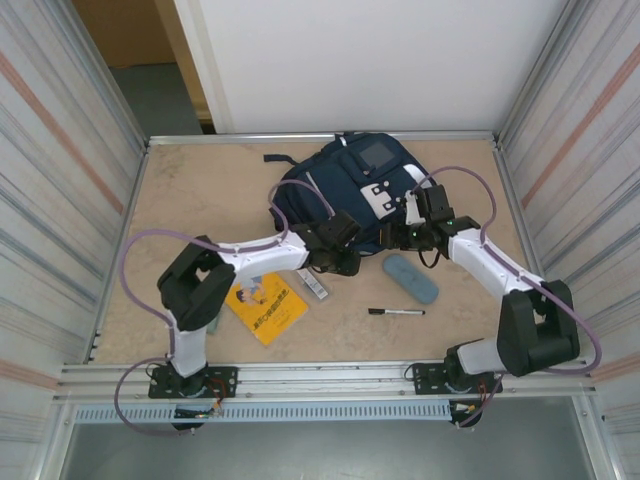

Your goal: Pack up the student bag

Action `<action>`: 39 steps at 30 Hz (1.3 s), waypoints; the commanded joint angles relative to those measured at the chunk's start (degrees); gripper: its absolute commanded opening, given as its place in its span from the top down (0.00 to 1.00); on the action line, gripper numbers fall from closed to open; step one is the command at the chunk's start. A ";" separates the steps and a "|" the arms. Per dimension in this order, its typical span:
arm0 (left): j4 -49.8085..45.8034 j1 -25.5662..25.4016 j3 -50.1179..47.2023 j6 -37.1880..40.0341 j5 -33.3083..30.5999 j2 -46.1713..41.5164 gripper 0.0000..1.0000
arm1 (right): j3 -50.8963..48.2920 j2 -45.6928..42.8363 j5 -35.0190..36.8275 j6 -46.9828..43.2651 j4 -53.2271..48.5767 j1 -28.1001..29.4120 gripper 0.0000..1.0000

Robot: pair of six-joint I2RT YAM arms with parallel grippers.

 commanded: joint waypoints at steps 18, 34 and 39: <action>4.79 -0.37 4.99 -6.50 -8.73 9.64 0.85 | -12.53 -13.01 -0.88 2.86 14.51 -0.05 0.51; 10.82 -0.33 -1.89 9.64 -0.91 -5.90 1.00 | 0.53 -0.47 -1.31 48.44 -7.68 2.88 0.30; 11.98 -0.47 -1.01 11.05 2.64 -4.49 1.00 | 3.97 7.44 -6.00 57.59 -1.23 5.46 0.30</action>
